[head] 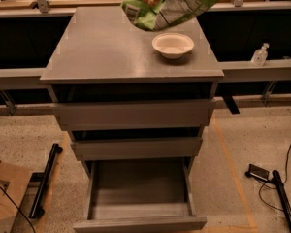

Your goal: Pick green rice chip bag from bottom drawer and place on counter

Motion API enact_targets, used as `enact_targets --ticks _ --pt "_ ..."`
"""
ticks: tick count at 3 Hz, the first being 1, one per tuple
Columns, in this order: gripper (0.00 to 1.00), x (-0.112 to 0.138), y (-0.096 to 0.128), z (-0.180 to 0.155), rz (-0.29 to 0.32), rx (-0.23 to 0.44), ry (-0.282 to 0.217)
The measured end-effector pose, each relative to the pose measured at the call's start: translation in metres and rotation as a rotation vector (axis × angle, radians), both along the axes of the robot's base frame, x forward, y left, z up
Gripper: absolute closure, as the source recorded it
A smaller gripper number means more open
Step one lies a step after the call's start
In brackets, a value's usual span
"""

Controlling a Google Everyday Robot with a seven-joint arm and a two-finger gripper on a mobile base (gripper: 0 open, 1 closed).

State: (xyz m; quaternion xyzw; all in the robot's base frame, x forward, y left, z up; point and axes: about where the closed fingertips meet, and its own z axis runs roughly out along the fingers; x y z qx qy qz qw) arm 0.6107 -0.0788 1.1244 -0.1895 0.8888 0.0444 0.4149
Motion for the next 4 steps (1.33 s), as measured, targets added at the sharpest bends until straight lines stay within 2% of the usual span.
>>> enact_targets --ticks 1,2,4 --pt "1.00 0.053 0.049 0.002 0.056 0.083 -0.040" --pt "0.84 0.095 0.102 -0.014 0.113 0.172 -0.050" --pt "0.39 0.149 0.180 -0.077 0.204 0.304 -0.035"
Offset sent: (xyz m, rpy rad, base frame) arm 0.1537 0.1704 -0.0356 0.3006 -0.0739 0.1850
